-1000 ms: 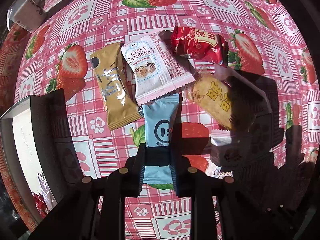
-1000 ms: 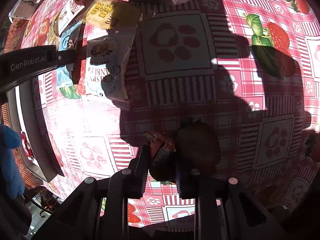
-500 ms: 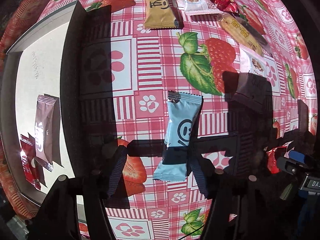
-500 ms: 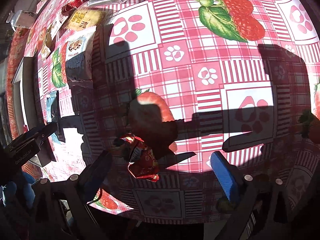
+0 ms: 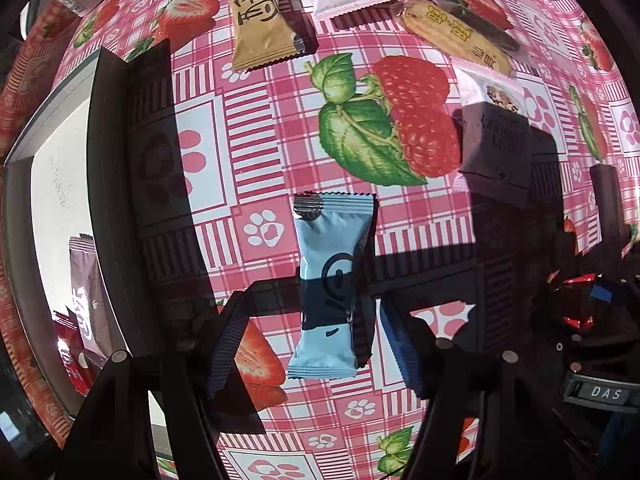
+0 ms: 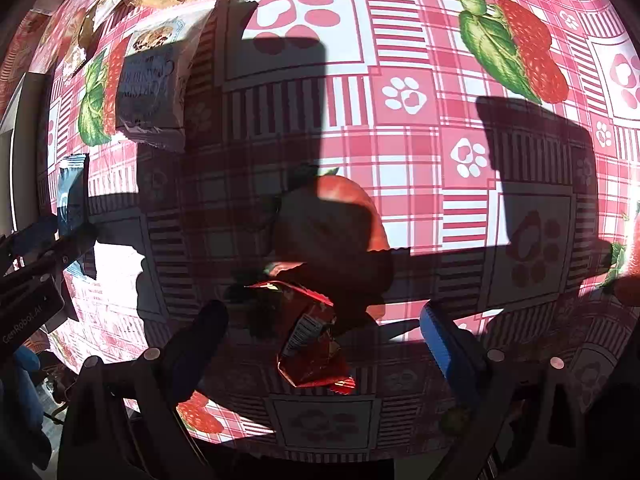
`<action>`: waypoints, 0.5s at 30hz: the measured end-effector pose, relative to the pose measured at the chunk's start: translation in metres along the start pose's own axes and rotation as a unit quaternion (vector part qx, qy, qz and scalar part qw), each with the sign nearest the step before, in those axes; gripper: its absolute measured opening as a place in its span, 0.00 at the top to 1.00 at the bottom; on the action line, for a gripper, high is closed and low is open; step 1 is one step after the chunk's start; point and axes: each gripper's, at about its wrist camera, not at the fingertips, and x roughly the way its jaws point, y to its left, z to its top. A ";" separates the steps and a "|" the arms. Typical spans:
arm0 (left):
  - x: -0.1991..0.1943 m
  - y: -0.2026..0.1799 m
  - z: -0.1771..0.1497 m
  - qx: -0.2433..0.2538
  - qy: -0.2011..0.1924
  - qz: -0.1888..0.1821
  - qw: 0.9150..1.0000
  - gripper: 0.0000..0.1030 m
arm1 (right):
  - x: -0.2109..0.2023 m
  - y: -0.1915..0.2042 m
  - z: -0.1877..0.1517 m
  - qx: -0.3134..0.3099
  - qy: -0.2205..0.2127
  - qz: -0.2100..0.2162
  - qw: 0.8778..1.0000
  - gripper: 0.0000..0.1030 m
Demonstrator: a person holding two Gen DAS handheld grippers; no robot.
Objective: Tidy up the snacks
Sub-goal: 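Grasp the small red candy with the right tool while the left tool lifts the blue bar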
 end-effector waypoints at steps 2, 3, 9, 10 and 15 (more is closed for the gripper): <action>-0.001 -0.006 0.000 -0.001 -0.001 0.001 1.000 0.31 | 0.002 0.009 -0.002 -0.010 -0.001 -0.020 1.000 0.22; 0.000 -0.010 0.001 -0.001 -0.001 0.003 1.000 0.31 | -0.002 -0.003 -0.004 -0.012 0.000 -0.021 1.000 0.24; -0.008 -0.015 -0.016 0.024 -0.010 -0.005 1.000 0.76 | -0.008 0.007 -0.004 -0.021 0.001 -0.026 0.999 0.70; -0.009 -0.023 -0.019 0.031 -0.009 -0.006 0.999 0.76 | -0.009 0.006 -0.004 -0.022 0.002 -0.022 1.000 0.73; -0.024 -0.020 -0.031 0.025 -0.020 -0.027 0.999 0.76 | -0.033 -0.011 -0.001 -0.005 -0.007 0.022 1.000 0.77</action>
